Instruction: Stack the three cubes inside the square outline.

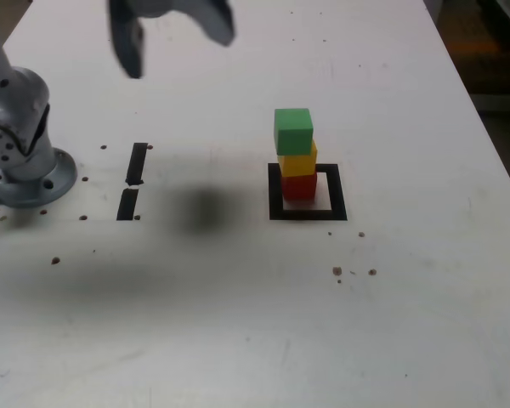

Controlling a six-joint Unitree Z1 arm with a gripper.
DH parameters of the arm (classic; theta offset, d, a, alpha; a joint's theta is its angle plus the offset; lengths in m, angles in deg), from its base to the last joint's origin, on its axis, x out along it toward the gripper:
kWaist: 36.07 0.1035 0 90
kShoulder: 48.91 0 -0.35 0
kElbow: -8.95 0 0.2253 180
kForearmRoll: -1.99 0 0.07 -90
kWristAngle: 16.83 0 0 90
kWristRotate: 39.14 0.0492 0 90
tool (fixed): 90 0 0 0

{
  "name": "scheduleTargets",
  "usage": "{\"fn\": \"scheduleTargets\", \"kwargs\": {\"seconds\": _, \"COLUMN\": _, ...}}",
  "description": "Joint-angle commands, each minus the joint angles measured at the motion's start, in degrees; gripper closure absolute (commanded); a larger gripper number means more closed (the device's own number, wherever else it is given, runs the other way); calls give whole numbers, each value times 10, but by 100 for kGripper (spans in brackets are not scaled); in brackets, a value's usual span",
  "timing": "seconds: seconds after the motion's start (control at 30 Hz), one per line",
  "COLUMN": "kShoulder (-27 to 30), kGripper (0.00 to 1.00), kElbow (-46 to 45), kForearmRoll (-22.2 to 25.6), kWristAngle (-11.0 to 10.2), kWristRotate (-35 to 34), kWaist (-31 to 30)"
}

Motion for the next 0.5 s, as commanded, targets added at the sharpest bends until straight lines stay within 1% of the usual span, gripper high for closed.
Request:
{"fn": "scheduleTargets", "kwargs": {"seconds": 0.0, "kShoulder": 5, "kGripper": 0, "kElbow": -82, "kForearmRoll": -22, "kWristAngle": 1, "kWristRotate": 7, "kWaist": 1}}
{"fn": "scheduleTargets", "kwargs": {"seconds": 0.2, "kShoulder": 25, "kGripper": 0, "kElbow": -186, "kForearmRoll": -97, "kWristAngle": 5, "kWristRotate": 19, "kWaist": 2}}
{"fn": "scheduleTargets", "kwargs": {"seconds": 0.33, "kShoulder": 22, "kGripper": 0, "kElbow": -232, "kForearmRoll": -142, "kWristAngle": 15, "kWristRotate": 20, "kWaist": 2}}
{"fn": "scheduleTargets", "kwargs": {"seconds": 0.47, "kShoulder": 23, "kGripper": 0, "kElbow": -271, "kForearmRoll": -170, "kWristAngle": 21, "kWristRotate": 20, "kWaist": 2}}
